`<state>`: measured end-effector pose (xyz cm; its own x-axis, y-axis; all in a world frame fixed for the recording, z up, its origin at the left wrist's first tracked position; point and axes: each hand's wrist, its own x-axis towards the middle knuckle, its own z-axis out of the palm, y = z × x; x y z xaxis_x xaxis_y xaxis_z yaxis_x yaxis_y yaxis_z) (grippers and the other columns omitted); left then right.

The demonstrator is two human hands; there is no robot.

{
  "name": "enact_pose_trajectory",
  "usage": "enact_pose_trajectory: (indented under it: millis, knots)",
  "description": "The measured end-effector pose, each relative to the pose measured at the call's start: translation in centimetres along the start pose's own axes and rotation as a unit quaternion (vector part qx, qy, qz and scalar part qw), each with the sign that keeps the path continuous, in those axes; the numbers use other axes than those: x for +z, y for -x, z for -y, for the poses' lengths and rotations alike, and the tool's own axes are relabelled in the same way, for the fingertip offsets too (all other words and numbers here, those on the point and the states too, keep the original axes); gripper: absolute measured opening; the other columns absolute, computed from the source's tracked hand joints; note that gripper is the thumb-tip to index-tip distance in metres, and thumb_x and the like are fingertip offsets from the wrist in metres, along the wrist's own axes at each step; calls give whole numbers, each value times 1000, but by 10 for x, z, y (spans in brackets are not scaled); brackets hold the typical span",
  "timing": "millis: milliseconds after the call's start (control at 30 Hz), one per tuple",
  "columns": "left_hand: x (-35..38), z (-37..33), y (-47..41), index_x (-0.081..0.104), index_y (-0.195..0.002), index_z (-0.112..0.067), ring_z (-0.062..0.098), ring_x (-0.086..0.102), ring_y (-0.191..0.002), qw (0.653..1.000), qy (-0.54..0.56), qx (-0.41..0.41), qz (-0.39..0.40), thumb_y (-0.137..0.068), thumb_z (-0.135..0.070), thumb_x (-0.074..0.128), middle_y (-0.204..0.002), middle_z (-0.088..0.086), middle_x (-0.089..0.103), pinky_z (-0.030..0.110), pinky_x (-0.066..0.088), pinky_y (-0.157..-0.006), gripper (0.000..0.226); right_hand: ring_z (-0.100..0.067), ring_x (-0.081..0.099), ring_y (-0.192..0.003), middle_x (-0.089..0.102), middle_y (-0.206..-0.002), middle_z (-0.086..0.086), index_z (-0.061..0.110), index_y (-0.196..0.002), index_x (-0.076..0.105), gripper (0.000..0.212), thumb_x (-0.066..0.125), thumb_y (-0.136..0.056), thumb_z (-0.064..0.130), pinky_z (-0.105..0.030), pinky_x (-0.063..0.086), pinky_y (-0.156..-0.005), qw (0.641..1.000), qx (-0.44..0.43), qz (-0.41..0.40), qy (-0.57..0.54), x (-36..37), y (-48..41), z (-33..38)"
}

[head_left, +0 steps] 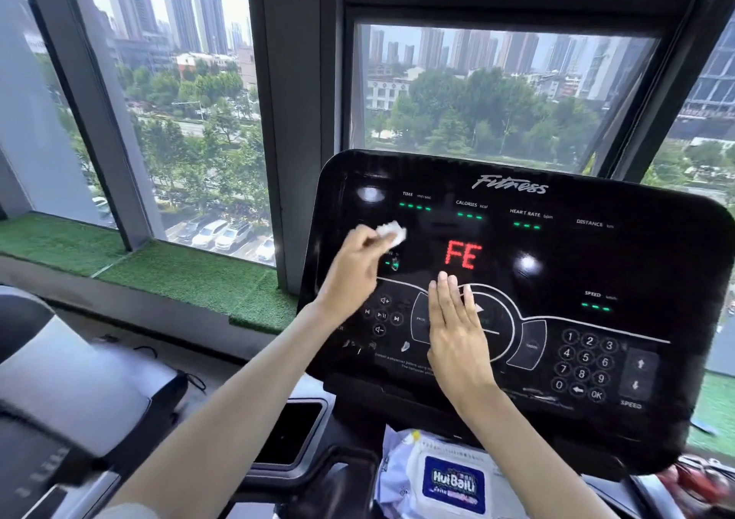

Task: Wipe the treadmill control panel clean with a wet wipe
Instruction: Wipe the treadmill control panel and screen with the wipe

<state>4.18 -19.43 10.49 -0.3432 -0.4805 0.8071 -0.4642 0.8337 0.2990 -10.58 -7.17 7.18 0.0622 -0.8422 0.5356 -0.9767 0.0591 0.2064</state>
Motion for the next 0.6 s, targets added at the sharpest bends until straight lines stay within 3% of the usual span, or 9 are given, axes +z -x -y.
enact_pose_trajectory:
  millis: [100,133,233,300,367,433,467,533,600]
  knots:
    - [-4,2,-6,52,-132,-17,15,47,-85,965,13,-215,-152,-86,13,48,-94,-1,41,21,44,-84,54,-43,36,-130,37,-139,-32,-15,-131,38,74,60,-61,-6,-48,11,-110,1000,1,4,0,1,-1,0]
    - [1,-6,-2,50,-133,-17,17,47,-86,966,4,-213,-145,-86,13,48,-94,-1,41,22,44,-83,56,-43,35,-131,37,-139,-32,-15,-131,38,75,63,-62,-4,-48,11,-110,1000,-1,8,1,1,-1,1]
    - [18,-21,23,51,-132,-9,19,48,-90,1000,-16,14,-3,-86,10,50,-98,4,47,27,46,-84,49,-42,34,-132,35,-140,-32,-14,-132,37,74,64,-65,0,-49,10,-110,1000,-6,16,13,0,-2,0]
    - [9,-6,22,55,-129,-7,19,50,-92,1000,-9,24,6,-86,11,51,-99,6,49,26,46,-86,47,-42,34,-132,35,-141,-32,-14,-133,36,71,58,-67,0,-49,10,-111,1000,-9,11,15,-1,-2,-1]
    - [3,6,15,58,-126,-11,18,50,-89,987,-8,-124,-101,-85,13,49,-97,3,45,22,46,-86,48,-43,33,-132,34,-141,-32,-15,-133,35,69,52,-67,-1,-50,11,-110,1000,-9,9,15,0,-2,-1]
    - [4,-3,10,61,-119,-18,14,47,-82,939,40,-284,-190,-89,8,47,-93,-4,40,26,48,-86,42,-43,31,-133,33,-141,-33,-15,-133,33,72,54,-66,0,-51,11,-110,1000,-9,13,17,2,-1,-1]
    - [9,-13,9,60,-118,-21,12,44,-81,940,49,-283,-187,-89,7,46,-92,-5,38,25,47,-87,43,-44,31,-133,32,-141,-33,-15,-134,33,73,56,-66,0,-51,11,-110,1000,-9,13,17,2,-1,0]
    - [19,-32,18,55,-127,-13,11,42,-83,987,8,-130,-96,-86,10,48,-93,-1,41,20,43,-85,48,-43,31,-133,33,-141,-33,-15,-133,34,71,55,-67,-1,-51,14,-111,1000,-10,11,16,2,-1,0]
    - [18,-24,23,54,-128,-7,11,43,-85,1000,-11,0,-28,-85,12,51,-93,4,45,23,44,-81,48,-42,31,-133,33,-141,-32,-14,-134,35,69,56,-69,-2,-51,17,-112,1000,-10,10,18,1,-1,0]
